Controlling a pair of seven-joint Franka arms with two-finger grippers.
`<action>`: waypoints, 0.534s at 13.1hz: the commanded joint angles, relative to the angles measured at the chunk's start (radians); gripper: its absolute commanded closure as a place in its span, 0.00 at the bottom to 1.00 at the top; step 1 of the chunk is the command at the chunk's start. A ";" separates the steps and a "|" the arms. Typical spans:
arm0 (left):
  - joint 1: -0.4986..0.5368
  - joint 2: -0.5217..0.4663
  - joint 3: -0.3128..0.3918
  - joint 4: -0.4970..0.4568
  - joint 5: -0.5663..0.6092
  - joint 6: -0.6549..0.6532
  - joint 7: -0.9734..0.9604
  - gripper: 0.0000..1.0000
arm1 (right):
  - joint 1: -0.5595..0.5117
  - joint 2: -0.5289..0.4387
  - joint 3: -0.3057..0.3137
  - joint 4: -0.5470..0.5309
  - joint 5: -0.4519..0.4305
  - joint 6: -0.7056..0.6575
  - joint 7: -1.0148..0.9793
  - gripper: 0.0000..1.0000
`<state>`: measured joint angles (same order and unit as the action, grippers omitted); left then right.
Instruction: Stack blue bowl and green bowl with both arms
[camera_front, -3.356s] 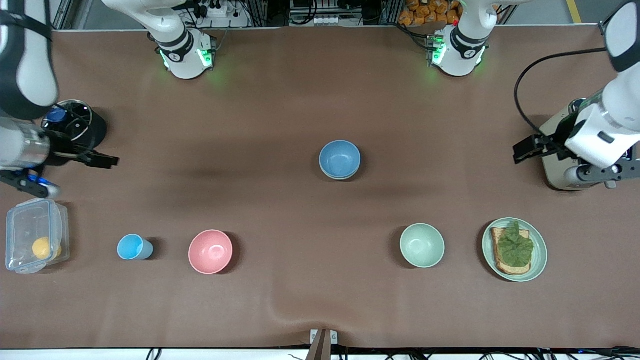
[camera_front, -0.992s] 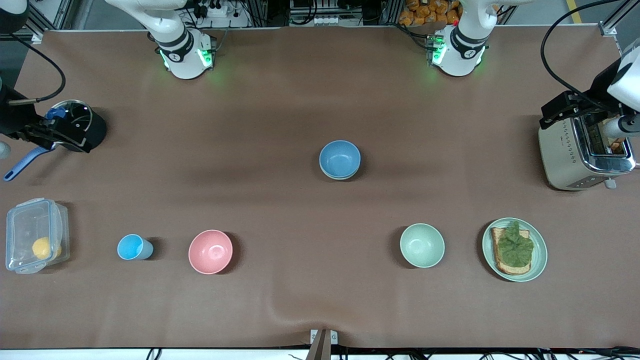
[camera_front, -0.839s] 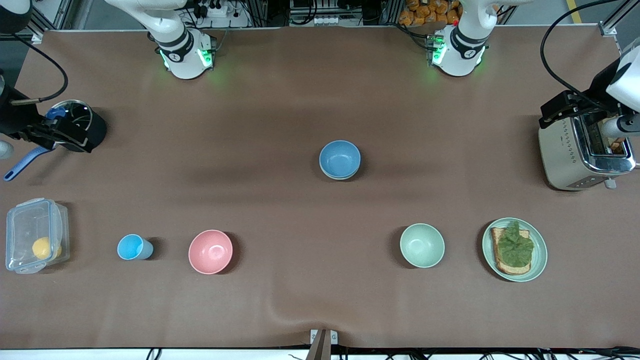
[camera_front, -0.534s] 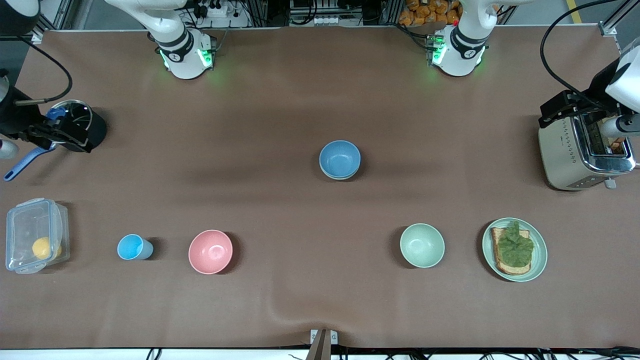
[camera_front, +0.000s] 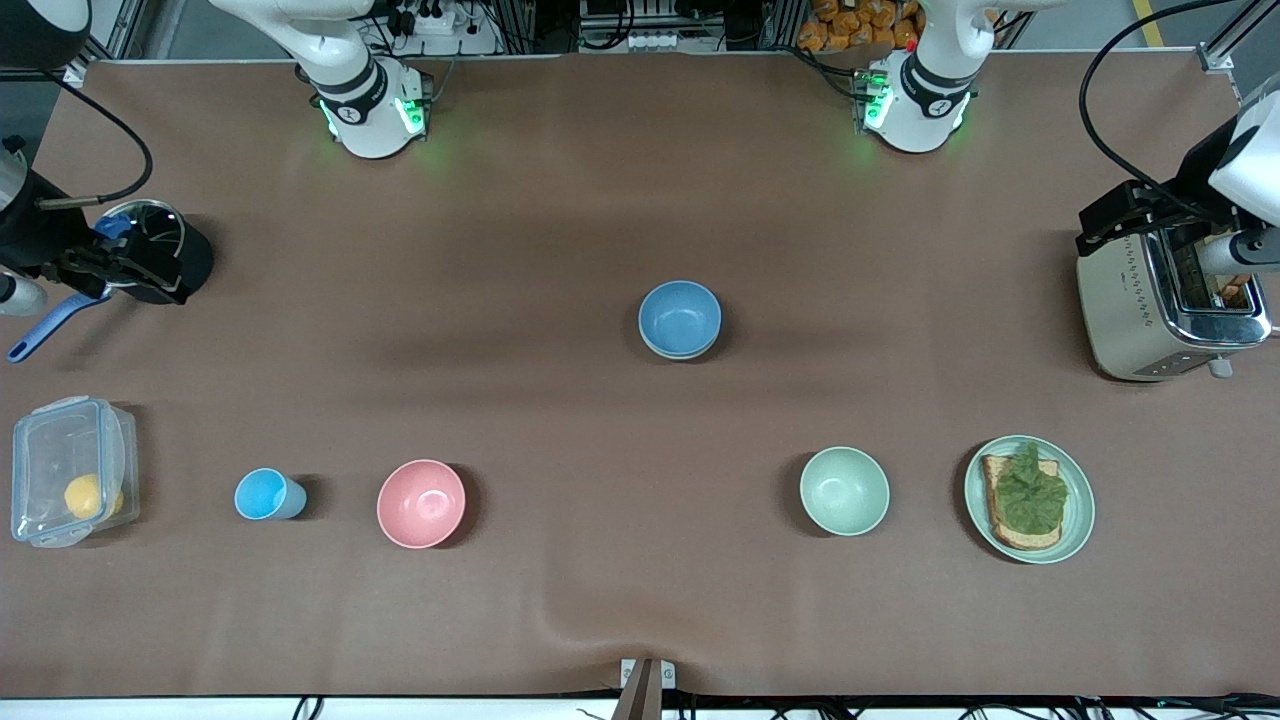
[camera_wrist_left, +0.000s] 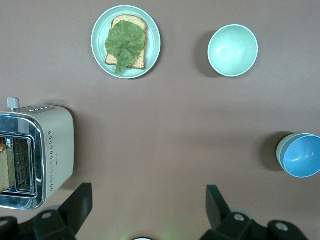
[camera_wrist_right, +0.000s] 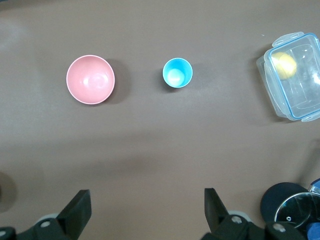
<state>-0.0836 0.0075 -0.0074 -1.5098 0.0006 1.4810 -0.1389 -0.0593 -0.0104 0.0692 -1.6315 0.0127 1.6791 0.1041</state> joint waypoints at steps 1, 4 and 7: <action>-0.007 -0.011 0.003 0.000 -0.007 -0.010 0.008 0.00 | -0.002 -0.022 0.001 -0.016 -0.023 -0.004 0.000 0.00; -0.008 -0.007 0.003 0.000 -0.010 -0.010 0.004 0.00 | -0.007 -0.022 -0.002 -0.016 -0.023 -0.004 -0.001 0.00; -0.005 -0.003 0.003 0.002 -0.014 -0.010 0.002 0.00 | -0.008 -0.020 -0.006 -0.018 -0.022 -0.015 -0.001 0.00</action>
<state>-0.0865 0.0083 -0.0075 -1.5098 0.0006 1.4810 -0.1389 -0.0627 -0.0104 0.0623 -1.6318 0.0103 1.6698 0.1041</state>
